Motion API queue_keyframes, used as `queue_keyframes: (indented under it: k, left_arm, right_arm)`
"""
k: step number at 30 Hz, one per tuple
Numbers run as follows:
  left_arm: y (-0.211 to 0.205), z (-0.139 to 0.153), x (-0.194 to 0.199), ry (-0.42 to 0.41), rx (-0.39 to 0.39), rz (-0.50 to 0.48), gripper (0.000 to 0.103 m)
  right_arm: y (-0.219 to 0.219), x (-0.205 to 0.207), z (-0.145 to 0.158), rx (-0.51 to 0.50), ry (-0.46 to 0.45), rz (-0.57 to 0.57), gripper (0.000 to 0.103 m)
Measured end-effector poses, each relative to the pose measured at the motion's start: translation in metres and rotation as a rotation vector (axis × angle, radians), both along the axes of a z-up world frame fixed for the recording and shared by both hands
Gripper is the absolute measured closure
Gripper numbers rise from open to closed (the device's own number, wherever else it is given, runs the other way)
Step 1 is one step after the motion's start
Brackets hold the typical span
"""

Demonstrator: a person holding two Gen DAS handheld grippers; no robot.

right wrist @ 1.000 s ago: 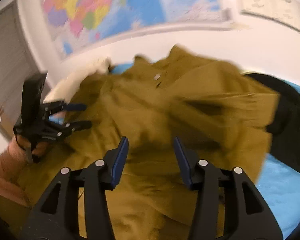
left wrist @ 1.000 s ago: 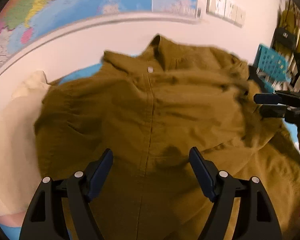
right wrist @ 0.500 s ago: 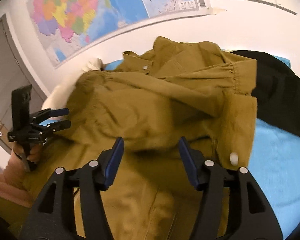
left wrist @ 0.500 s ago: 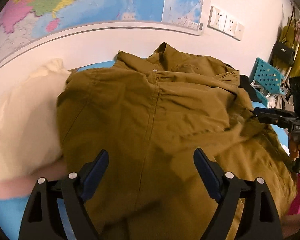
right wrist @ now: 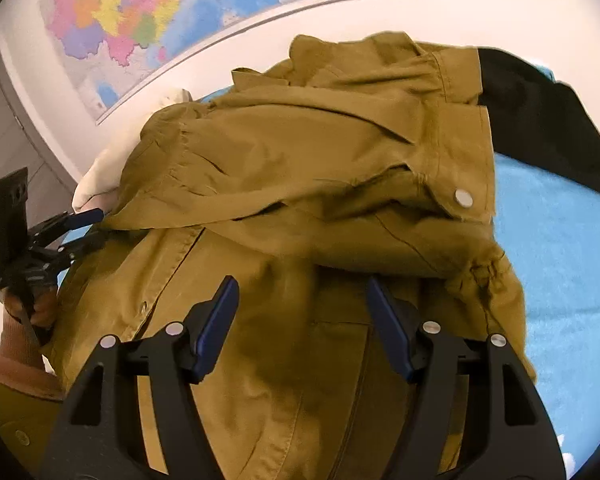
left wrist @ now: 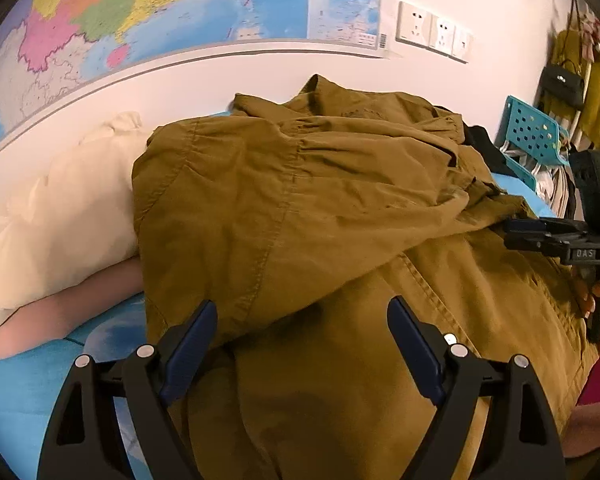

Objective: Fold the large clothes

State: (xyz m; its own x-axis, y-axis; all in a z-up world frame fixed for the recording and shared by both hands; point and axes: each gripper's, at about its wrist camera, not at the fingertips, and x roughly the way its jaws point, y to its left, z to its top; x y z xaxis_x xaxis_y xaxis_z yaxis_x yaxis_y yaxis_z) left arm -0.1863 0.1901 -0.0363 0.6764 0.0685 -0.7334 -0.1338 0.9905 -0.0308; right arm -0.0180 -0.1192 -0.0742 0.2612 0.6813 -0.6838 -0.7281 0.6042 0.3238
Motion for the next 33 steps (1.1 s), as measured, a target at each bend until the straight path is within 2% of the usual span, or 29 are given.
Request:
queue_keyframes:
  k: [7, 12, 15, 21, 24, 26, 29, 32, 33]
  left_arm:
    - [-0.004, 0.005, -0.02, -0.013, -0.007, 0.014, 0.017]
    - [0.015, 0.023, -0.062, -0.09, -0.105, 0.015, 0.016]
    - [0.028, 0.026, -0.087, -0.114, -0.135, 0.04, 0.016]
    - [0.049, 0.009, -0.119, -0.057, -0.185, 0.118, 0.016]
    - [0.053, -0.006, -0.128, -0.025, -0.243, 0.122, 0.015]
    - [0.053, -0.018, -0.135, -0.011, -0.308, 0.113, 0.015]
    - [0.051, -0.029, -0.145, 0.005, -0.331, 0.114, 0.015]
    - [0.049, -0.036, -0.152, 0.019, -0.388, 0.088, 0.015]
    - [0.047, -0.035, -0.154, 0.015, -0.382, 0.085, 0.015]
  right_arm:
    - [-0.019, -0.016, 0.015, 0.076, 0.012, 0.001, 0.036]
    - [-0.051, -0.034, 0.027, 0.124, 0.017, -0.011, 0.032]
    - [-0.077, -0.042, 0.032, 0.138, 0.009, -0.054, 0.03]
    - [-0.121, -0.049, 0.023, 0.158, 0.021, -0.155, 0.026]
    - [-0.137, -0.051, 0.013, 0.144, 0.028, -0.206, 0.025]
    - [-0.148, -0.051, 0.007, 0.153, 0.043, -0.223, 0.025]
    - [-0.163, -0.053, -0.004, 0.151, 0.072, -0.254, 0.024]
    - [-0.172, -0.056, -0.013, 0.152, 0.103, -0.267, 0.023]
    - [-0.174, -0.057, -0.016, 0.163, 0.119, -0.261, 0.023]
